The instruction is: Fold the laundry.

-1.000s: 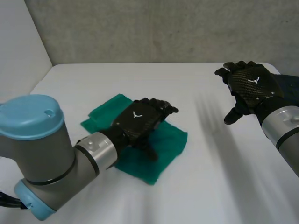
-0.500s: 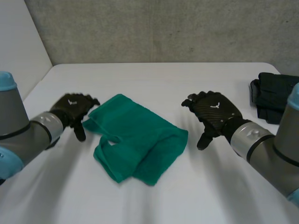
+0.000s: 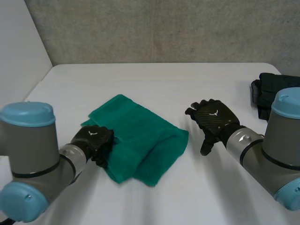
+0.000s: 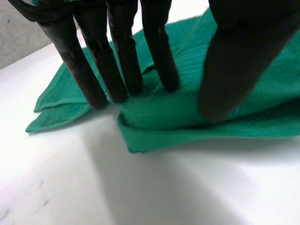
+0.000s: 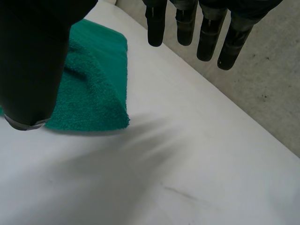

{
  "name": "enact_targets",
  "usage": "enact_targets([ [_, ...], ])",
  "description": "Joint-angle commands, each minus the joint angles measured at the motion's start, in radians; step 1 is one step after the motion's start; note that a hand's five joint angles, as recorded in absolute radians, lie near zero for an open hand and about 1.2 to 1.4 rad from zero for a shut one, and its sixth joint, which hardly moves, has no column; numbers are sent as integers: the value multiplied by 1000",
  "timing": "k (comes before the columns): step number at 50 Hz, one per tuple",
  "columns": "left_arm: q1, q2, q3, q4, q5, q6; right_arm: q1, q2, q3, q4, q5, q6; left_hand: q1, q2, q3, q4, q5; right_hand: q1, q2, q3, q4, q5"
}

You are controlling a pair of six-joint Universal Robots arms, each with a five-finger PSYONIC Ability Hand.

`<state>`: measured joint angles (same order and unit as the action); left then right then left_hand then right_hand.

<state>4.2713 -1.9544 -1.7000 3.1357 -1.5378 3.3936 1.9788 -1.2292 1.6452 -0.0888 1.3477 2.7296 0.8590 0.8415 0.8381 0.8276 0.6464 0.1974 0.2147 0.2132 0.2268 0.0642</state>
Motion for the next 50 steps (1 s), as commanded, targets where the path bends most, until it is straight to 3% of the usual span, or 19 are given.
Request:
enact_targets([
  [1,-5,-31,48,9,-15,104,-5,28,-62,9,-1,7,537,555,558,569,575,-23,-40,-39,-52,-64],
  [10,-14,193,131,9,-15,125,-11,129,-266,105,-42,13,537,555,558,569,575,-23,-40,-39,-52,-64],
  [14,-16,295,172,7,-13,130,-9,221,-424,242,-114,47,537,555,558,569,575,-23,-40,-39,-52,-64],
  [18,-16,370,210,1,-13,130,-9,345,-628,418,-241,175,537,555,558,569,575,-23,-40,-39,-52,-64],
  [23,-18,414,226,0,-12,131,0,457,-760,506,-363,269,537,555,558,569,575,-23,-40,-39,-52,-64],
  [32,-27,459,235,10,-10,125,17,626,-909,508,-380,372,537,555,558,569,575,-23,-40,-39,-52,-64],
  [33,-27,457,235,14,-12,127,32,642,-932,506,-377,381,537,555,558,569,575,350,333,334,321,309],
  [36,-25,448,237,15,-12,127,43,645,-970,495,-355,398,537,555,558,569,575,1057,1040,1041,1027,1015],
  [37,-22,442,238,17,-12,127,43,636,-995,482,-325,409,537,555,558,569,575,1197,1180,1182,1168,1156],
  [40,-21,436,246,32,-12,127,43,607,-1019,459,-274,420,537,555,558,569,575,1199,1182,1183,1169,1158],
  [45,-5,381,296,76,-22,125,8,424,-1015,384,-203,403,537,555,558,569,575,1199,1182,1183,1169,1158],
  [50,27,373,321,102,-57,99,-61,229,-908,336,-199,358,537,555,558,569,575,1199,1182,1183,1169,1158],
])
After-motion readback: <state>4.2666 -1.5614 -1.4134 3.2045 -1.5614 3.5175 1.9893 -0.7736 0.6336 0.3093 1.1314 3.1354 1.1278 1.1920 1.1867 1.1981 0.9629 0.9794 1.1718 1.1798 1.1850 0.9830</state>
